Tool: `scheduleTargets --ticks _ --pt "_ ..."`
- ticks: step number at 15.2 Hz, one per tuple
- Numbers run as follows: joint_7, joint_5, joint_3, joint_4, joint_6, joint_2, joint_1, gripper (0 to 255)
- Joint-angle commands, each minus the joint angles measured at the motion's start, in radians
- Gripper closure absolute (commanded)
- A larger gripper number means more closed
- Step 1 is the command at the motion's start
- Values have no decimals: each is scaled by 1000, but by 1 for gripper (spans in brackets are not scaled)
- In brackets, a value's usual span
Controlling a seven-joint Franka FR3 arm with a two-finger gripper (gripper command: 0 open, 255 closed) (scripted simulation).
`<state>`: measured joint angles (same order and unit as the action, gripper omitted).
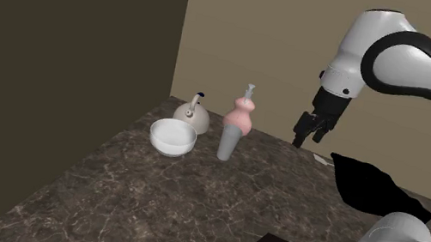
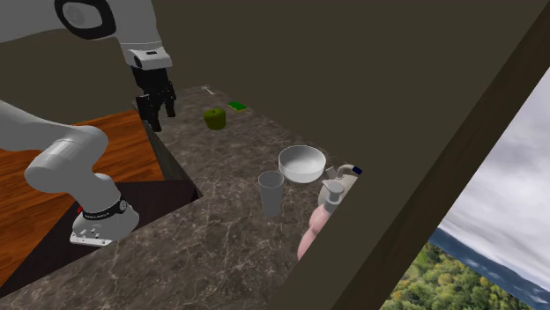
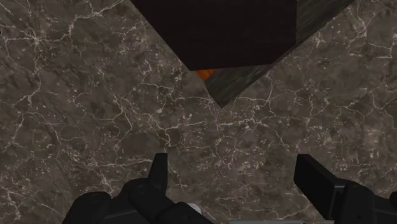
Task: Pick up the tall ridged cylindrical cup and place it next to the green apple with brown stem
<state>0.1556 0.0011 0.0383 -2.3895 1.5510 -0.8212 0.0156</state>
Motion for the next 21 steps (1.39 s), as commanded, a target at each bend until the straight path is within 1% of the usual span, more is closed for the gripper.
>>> scheduleTargets --ticks 1,6,11,16,21 --pt "0 0 0 0 0 0 0 0" --pt "-25 -20 -8 6 161 157 -5 0" --pt "-46 -39 -13 48 304 332 -10 0" --pt "-63 -58 -17 125 422 517 -14 0" --pt "-77 -77 -19 235 511 706 -18 0"
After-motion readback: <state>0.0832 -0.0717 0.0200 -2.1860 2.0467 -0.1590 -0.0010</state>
